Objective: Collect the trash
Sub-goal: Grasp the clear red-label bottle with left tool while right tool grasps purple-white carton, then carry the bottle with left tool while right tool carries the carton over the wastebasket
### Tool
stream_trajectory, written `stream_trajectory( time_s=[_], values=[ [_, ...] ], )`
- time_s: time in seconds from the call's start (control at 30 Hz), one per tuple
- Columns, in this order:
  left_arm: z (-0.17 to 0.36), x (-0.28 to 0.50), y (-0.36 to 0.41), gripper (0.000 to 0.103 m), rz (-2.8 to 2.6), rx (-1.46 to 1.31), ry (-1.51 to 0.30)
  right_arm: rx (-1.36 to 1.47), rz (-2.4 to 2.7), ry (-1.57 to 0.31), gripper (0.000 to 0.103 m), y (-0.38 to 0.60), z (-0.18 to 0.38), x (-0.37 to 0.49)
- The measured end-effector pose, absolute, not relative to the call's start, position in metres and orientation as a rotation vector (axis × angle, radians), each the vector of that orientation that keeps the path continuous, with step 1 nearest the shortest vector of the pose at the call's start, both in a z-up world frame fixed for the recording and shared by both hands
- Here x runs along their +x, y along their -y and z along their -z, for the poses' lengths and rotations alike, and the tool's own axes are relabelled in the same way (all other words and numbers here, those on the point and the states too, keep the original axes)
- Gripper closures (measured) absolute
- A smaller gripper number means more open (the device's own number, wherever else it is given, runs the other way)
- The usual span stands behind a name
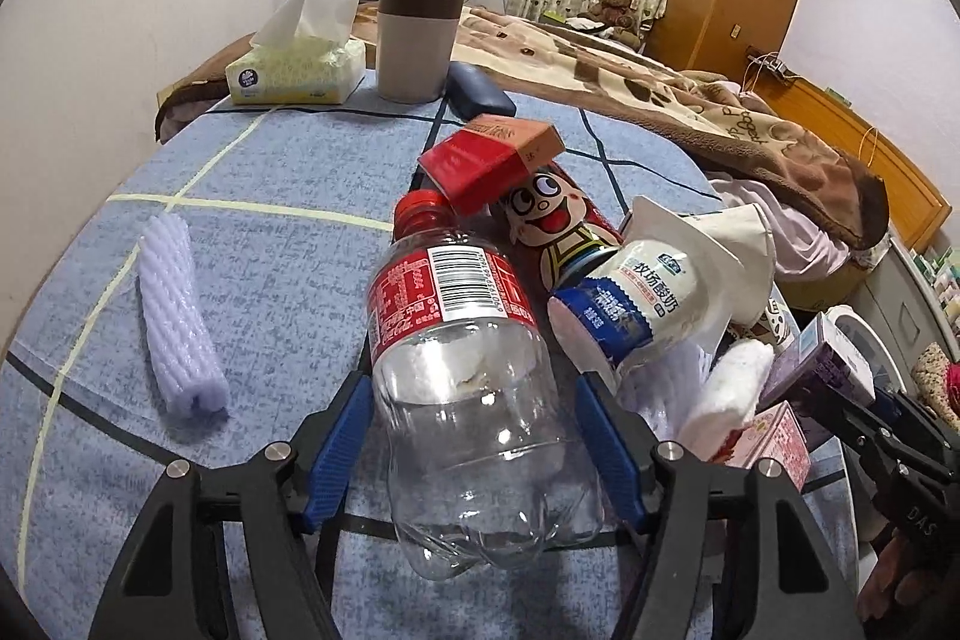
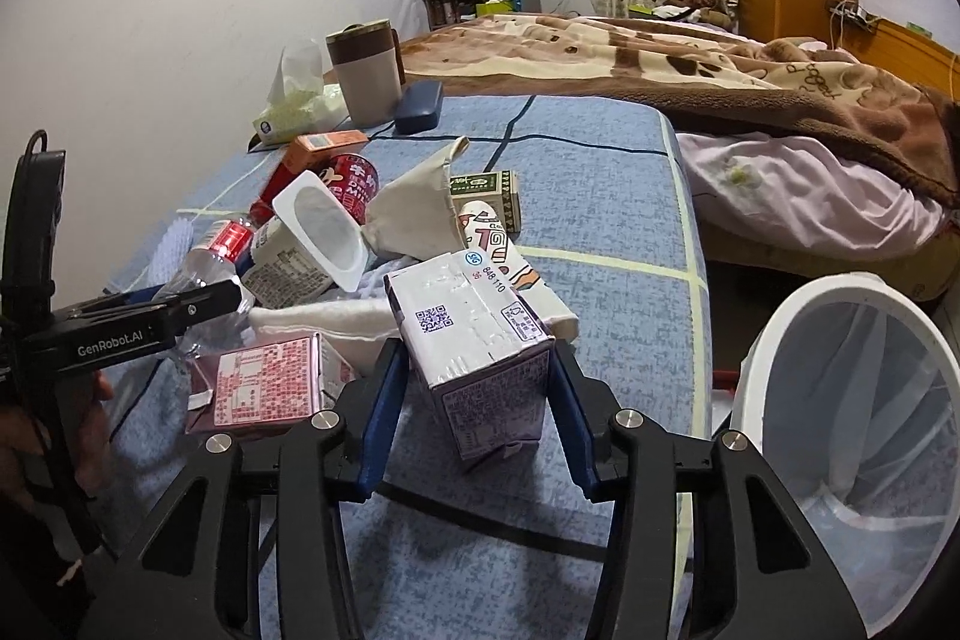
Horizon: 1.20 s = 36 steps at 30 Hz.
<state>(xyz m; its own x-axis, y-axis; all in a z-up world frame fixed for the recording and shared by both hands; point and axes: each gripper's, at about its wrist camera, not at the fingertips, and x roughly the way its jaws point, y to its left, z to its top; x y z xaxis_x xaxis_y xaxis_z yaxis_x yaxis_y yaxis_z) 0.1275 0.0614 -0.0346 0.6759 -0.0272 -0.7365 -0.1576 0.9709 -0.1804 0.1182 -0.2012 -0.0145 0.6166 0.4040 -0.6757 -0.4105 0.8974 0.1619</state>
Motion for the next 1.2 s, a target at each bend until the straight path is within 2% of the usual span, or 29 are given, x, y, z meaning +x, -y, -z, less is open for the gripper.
stream_trajectory(
  time_s=[0.5,0.73,0.87,1.03,1.13,1.2],
  values=[
    [0.018,0.084,-0.056,0.042,-0.060,-0.219,-0.800,0.013,-0.460,-0.756,0.055,0.207,0.002,0.101],
    [0.013,0.067,-0.054,0.040,-0.026,-0.211,-0.838,0.021,-0.460,-0.763,0.055,0.209,0.004,0.094],
    [0.013,0.074,-0.055,0.032,-0.023,-0.223,-0.860,0.024,-0.459,-0.760,0.055,0.211,0.003,0.092],
    [0.023,0.087,-0.058,0.032,-0.030,-0.244,-0.919,0.027,-0.451,-0.750,0.055,0.213,0.002,0.089],
    [0.027,0.089,-0.062,0.040,-0.030,-0.268,-0.936,0.031,-0.449,-0.749,0.055,0.214,0.002,0.088],
    [0.026,0.087,-0.063,0.041,-0.028,-0.277,-0.928,0.034,-0.448,-0.745,0.055,0.215,0.001,0.087]
  ],
)
